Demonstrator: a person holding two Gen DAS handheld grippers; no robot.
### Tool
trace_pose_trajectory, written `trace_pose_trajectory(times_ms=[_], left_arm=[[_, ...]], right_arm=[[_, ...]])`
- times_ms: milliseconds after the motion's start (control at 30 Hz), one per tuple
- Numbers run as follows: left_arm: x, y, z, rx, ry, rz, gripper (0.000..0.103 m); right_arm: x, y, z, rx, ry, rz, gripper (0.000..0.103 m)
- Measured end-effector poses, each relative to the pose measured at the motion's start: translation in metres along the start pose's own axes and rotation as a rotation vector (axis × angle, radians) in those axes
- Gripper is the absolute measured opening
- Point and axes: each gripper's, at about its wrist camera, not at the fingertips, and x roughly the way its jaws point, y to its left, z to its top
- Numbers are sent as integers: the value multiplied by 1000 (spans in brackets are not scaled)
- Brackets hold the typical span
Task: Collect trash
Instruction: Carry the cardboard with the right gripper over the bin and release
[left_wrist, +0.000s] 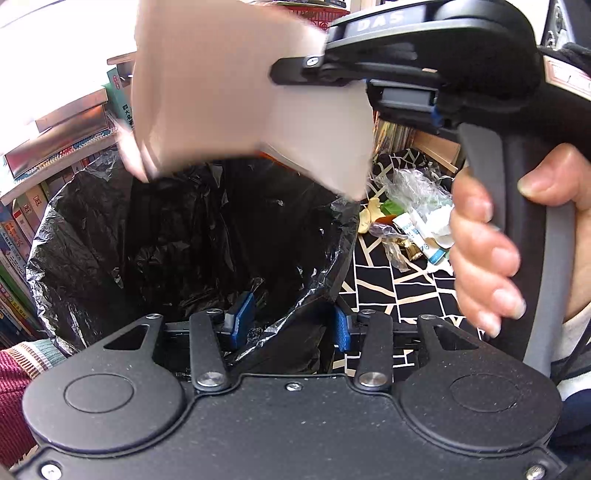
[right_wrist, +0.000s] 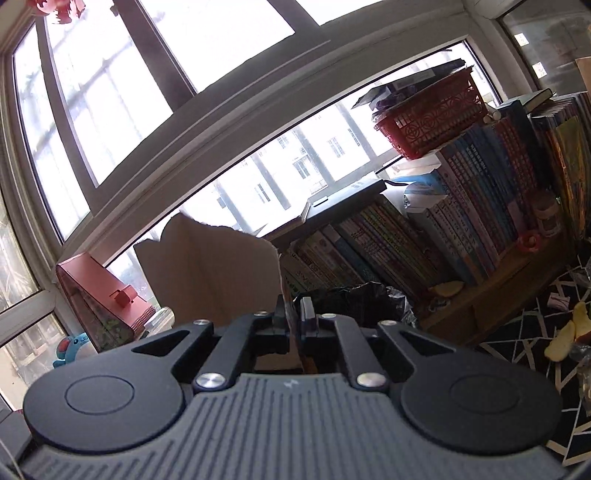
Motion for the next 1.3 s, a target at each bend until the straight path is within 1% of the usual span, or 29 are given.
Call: trace_pose_trajectory(times_ms=[33, 100, 133, 300, 433, 500, 633, 733, 867, 900, 1000, 1033, 1100, 1167, 1233, 1267, 1300], left_arm=[[0, 0, 0, 0, 0, 0, 41], [0, 0, 0, -1, 0, -1, 41], [0, 0, 0, -1, 0, -1, 41], [0, 0, 0, 0, 1, 1, 41], [0, 0, 0, 0, 1, 1, 42], [0, 0, 0, 0, 1, 2, 42], [0, 1, 0, -1, 3, 2, 42], [0, 2, 1, -5, 4, -1, 42], [0, 2, 2, -7, 7, -3, 42], [-1, 2, 3, -9, 7, -3, 42], [0, 2, 4, -10, 9, -4, 42], [0, 2, 4, -10, 9, -3, 42], [0, 2, 4, -11, 10, -4, 42], [0, 2, 4, -11, 10, -4, 42], [0, 2, 4, -12, 10, -3, 42], [0, 2, 4, -11, 11, -3, 42], [0, 2, 4, -11, 12, -2, 42]], right_arm=[[2, 1, -1, -7, 8, -3, 21], [3, 3, -3, -17, 19, -8, 28], [4, 3, -3, -20, 23, -12, 29], [4, 0, -2, -5, 27, -8, 29], [4, 0, -3, -5, 33, -12, 32], [4, -1, -3, -2, 35, -17, 32], [3, -4, -3, 0, 38, -41, 32], [1, -6, 1, -8, 43, -77, 33], [-5, -12, 9, -25, 44, -142, 37], [-6, -14, 11, -30, 47, -159, 40], [-11, -22, 17, -47, 61, -224, 42], [-12, -25, 19, -55, 66, -249, 47], [-14, -33, 22, -71, 80, -301, 55], [-15, -43, 23, -84, 97, -359, 57], [-15, -55, 24, -97, 112, -423, 63], [-16, -63, 25, -107, 115, -465, 64], [-16, -71, 25, -115, 116, -507, 67]])
